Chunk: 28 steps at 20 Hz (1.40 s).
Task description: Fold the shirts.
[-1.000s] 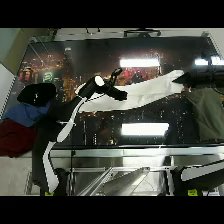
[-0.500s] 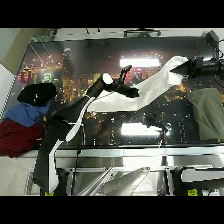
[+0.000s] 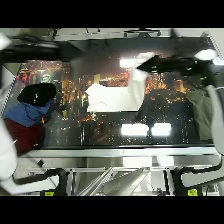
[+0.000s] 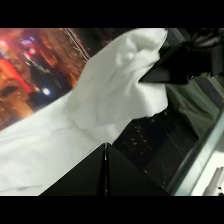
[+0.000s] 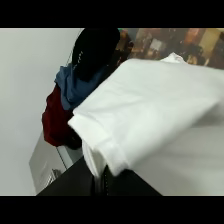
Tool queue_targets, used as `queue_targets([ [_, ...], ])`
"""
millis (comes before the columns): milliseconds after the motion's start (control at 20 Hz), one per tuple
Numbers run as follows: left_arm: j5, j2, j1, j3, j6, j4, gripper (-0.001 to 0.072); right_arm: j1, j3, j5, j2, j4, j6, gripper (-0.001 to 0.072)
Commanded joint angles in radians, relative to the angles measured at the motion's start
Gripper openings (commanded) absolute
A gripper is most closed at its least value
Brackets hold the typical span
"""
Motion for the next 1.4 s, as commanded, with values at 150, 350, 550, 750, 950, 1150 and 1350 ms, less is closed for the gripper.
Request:
queue_targets([
  [150,0.0,0.318,0.308,-0.219,0.072,-0.001,0.0019,0.492,0.0,-0.623,-0.241,0.055,-0.162,0.0018],
  [350,0.023,0.372,0.369,-0.361,0.13,0.0,0.0019,0.631,0.0,-0.885,-0.373,0.246,-0.269,0.0641],
  [550,0.024,0.375,0.391,-0.451,0.135,-0.001,0.0019,0.537,0.0,-0.68,-0.306,0.137,-0.263,0.063],
  [750,0.041,0.373,0.381,-0.47,0.147,-0.002,0.0019,0.311,0.0,-0.427,-0.195,-0.05,-0.076,0.063],
  [950,0.038,0.374,0.381,-0.47,0.147,-0.002,0.0019,0.055,0.0,-0.206,-0.131,-0.324,0.175,0.0631],
  [1150,0.037,0.373,0.381,-0.47,0.147,-0.002,0.0018,-0.079,-0.033,-0.101,-0.157,-0.459,0.301,0.0634],
  [1350,0.043,0.373,0.381,-0.47,0.147,-0.002,0.0018,-0.043,-0.078,-0.134,-0.22,-0.456,0.301,0.0635],
])
